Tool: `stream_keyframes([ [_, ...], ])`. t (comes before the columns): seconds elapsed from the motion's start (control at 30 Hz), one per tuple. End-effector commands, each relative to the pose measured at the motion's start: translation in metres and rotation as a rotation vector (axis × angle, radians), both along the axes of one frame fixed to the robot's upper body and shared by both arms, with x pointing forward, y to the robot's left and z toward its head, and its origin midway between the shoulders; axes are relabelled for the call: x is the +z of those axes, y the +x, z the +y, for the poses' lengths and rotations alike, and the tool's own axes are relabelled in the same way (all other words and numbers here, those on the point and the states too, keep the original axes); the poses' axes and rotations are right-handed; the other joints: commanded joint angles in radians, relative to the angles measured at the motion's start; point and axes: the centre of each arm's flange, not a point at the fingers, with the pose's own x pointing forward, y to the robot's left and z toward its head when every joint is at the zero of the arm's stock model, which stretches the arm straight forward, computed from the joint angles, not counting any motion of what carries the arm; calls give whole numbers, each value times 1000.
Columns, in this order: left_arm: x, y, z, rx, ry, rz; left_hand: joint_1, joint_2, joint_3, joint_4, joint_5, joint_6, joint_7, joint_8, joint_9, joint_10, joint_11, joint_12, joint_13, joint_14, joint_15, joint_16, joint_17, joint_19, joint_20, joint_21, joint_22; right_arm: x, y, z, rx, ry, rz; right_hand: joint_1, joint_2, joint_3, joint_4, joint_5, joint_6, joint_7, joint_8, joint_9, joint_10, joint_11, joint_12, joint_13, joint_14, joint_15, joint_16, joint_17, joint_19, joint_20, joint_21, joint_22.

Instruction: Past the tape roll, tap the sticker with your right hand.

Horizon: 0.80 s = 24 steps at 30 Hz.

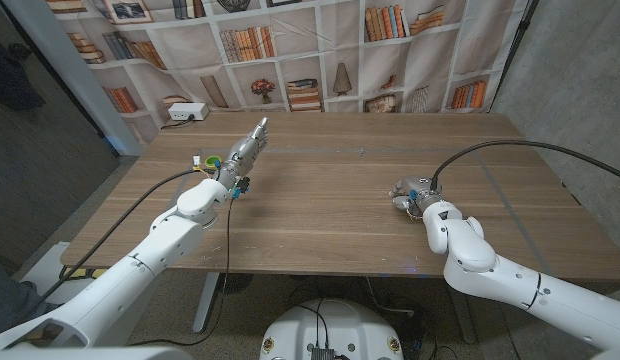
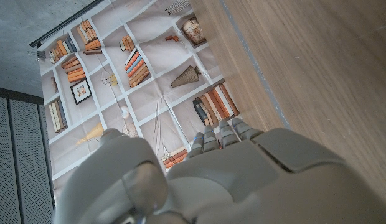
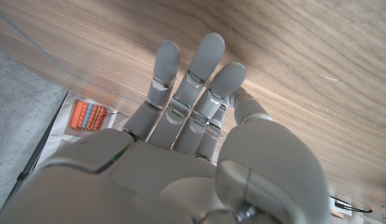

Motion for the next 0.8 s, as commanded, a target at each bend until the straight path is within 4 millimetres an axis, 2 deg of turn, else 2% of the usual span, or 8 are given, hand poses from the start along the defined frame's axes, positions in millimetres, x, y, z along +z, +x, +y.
stream_keyframes([
  [0.03,0,1,1,-2,7,3,2,5,-8,3,-2,4,0,1,5,9,6,-4,6,5,0,-1,5,-2,3,-2,4,-2,1,-2,-24,3,6,-10,-2,11,4,12,10,9,-1,0,10,0,13,-1,6,1,11,1,0,-114,14,-9],
  [0.2,-1,3,0,-7,7,7,2,5,-8,3,-3,4,0,0,5,10,3,-5,6,5,0,-2,5,-4,4,-3,4,0,-1,-2,-28,5,-3,-14,-3,14,4,16,12,16,-1,-1,14,1,18,-4,6,1,13,-3,0,-114,22,-18],
  [0.8,0,7,-1,-11,18,14,3,6,-11,3,-4,6,1,0,5,11,4,-5,6,5,-1,-2,5,-6,5,-4,4,3,1,-7,-67,-2,-2,-20,-4,25,2,26,15,13,-1,-1,15,0,41,-2,9,1,28,-11,2,-114,43,-46],
])
